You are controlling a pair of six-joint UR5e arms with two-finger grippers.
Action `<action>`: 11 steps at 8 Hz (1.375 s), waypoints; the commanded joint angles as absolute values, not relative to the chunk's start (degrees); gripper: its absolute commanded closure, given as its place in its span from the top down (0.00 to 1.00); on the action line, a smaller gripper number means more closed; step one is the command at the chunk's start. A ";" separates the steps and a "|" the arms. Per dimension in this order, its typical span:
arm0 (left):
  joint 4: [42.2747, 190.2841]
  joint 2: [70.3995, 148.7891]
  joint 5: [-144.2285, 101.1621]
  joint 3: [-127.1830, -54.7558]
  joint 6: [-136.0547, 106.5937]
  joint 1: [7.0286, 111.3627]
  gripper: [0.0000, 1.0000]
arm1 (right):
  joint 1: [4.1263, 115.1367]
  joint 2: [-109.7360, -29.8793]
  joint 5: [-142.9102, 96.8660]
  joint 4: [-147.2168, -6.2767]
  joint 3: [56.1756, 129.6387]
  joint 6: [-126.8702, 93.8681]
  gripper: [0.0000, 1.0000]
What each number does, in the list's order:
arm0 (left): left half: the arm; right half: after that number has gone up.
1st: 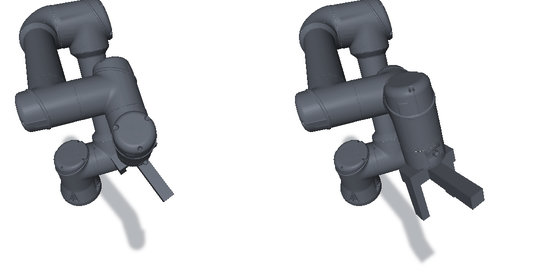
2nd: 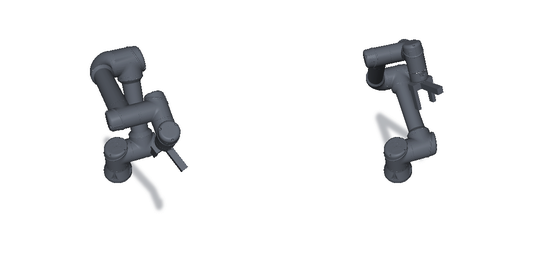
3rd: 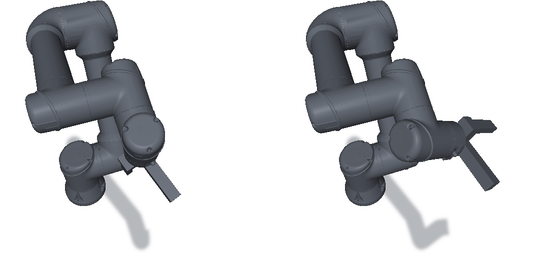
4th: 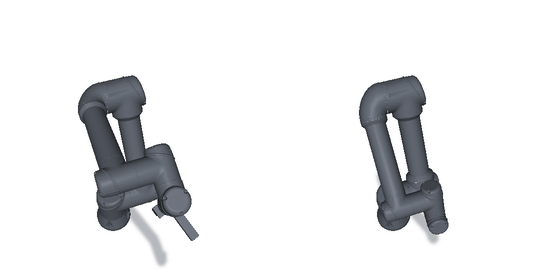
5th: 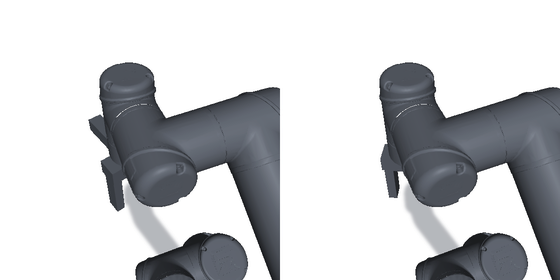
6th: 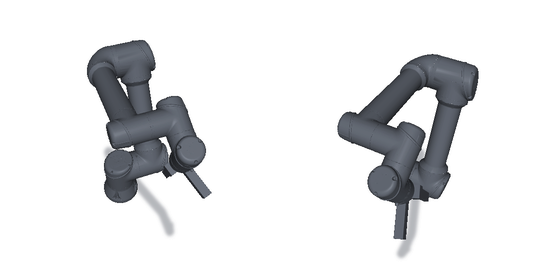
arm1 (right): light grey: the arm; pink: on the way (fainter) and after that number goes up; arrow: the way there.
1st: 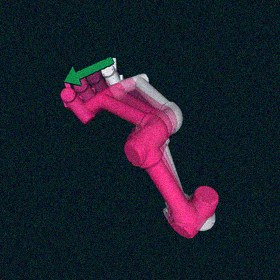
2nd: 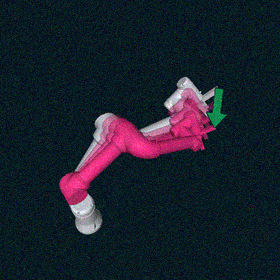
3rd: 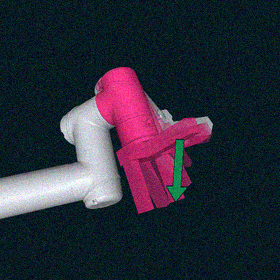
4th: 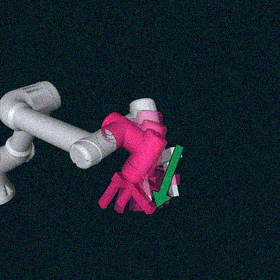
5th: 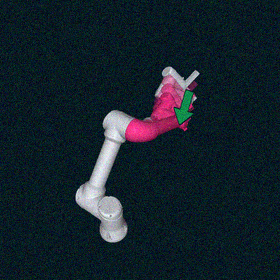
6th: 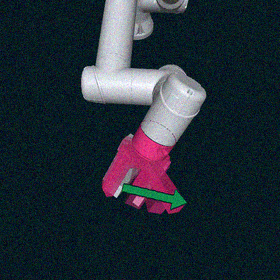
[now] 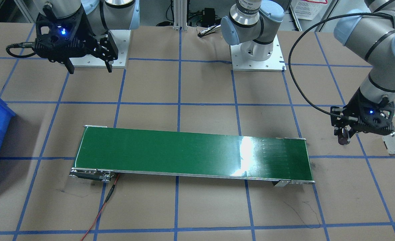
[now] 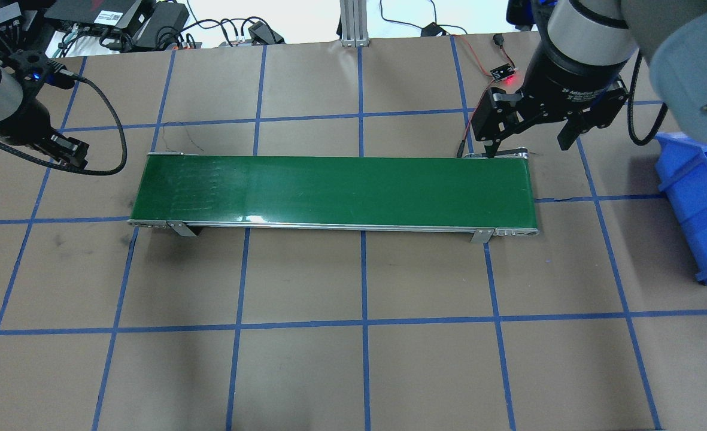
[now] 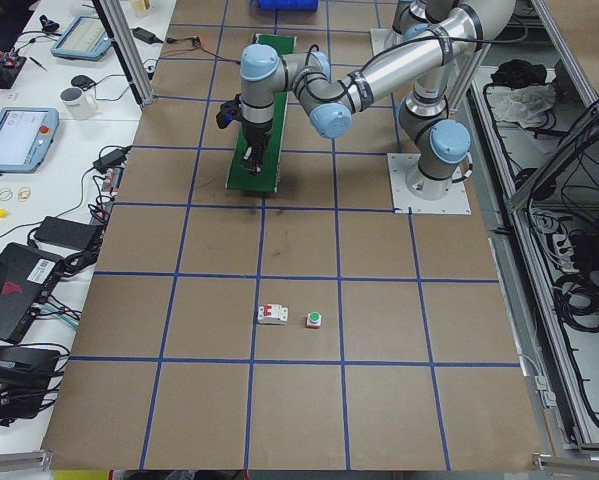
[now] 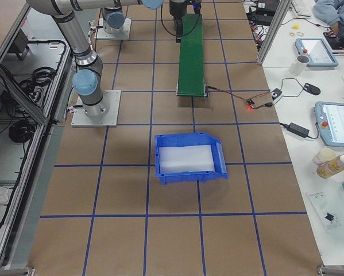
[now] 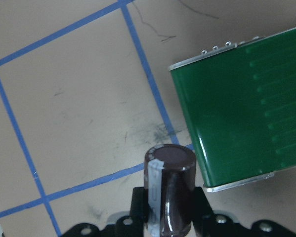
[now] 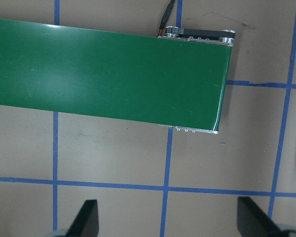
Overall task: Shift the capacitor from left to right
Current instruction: 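Lift the capacitor with the left gripper and carry it over the conveyor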
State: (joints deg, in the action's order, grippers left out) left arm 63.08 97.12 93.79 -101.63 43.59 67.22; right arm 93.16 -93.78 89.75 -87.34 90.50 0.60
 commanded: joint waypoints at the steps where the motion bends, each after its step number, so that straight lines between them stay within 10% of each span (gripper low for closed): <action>1: 60.83 102.20 87.31 -101.60 38.19 69.35 0.00 | 93.16 -93.78 89.82 -87.36 90.53 0.53 1.00; 9: 61.61 109.16 87.10 -101.69 21.89 72.42 0.00 | 93.16 -93.78 89.82 -87.63 90.53 0.79 1.00; 10: 61.79 109.16 87.36 -101.69 21.62 72.42 0.38 | 93.08 -93.78 89.82 -87.63 90.53 0.79 1.00; 11: 62.66 109.07 87.62 -101.69 21.27 72.42 0.99 | 93.16 -93.78 89.91 -87.63 90.53 0.88 1.00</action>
